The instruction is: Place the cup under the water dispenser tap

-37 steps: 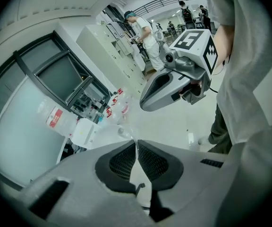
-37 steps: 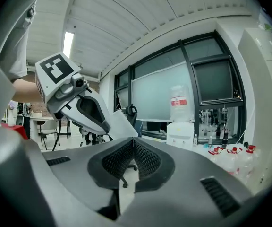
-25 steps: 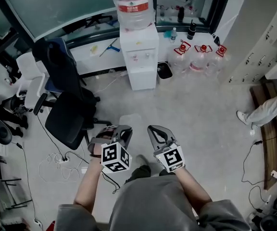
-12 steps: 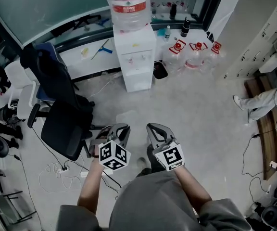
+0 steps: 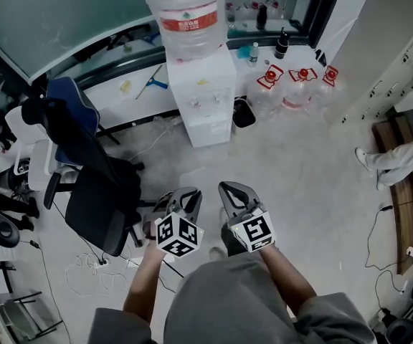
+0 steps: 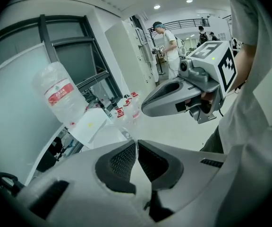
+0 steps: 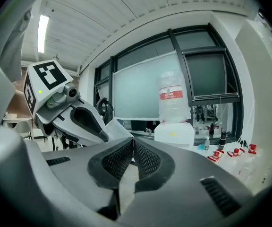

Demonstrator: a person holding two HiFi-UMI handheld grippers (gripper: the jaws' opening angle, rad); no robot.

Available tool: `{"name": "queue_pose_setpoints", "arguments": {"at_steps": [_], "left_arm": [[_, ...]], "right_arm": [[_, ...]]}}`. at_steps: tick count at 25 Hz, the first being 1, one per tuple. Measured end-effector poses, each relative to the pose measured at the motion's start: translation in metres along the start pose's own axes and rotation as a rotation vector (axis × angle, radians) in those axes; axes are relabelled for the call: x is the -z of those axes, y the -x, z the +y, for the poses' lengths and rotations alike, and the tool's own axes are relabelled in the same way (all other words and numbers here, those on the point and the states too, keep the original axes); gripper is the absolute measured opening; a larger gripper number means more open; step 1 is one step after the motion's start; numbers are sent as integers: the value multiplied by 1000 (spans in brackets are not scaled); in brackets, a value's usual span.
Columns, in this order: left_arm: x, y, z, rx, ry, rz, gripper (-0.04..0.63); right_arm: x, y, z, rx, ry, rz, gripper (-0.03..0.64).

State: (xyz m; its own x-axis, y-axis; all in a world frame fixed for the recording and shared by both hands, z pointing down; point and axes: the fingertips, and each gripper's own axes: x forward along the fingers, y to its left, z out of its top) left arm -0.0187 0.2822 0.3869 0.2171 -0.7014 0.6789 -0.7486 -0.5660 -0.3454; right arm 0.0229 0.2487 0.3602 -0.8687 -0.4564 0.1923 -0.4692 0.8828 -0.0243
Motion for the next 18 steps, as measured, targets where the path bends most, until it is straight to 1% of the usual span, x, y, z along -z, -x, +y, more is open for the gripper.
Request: {"name": "queue_pose_setpoints", "arguments": {"at_steps": [5,9,13,18], "left_arm": [[-16,-37,37,-1,-2,27,20],[-28,-68,62,-4,14,48,20],[-25,-95,86,-15,23,65,20],[-13,-122,103,-5,14,83,20]], "right_arm": [[-3,-34,-44,-12,-23,18,11],[-8,-55,-82,-26,-46,6,11],[-2,-81,-106,-17,-72,8,11],[12,-107,-120,-9,-109,30,11]]}}
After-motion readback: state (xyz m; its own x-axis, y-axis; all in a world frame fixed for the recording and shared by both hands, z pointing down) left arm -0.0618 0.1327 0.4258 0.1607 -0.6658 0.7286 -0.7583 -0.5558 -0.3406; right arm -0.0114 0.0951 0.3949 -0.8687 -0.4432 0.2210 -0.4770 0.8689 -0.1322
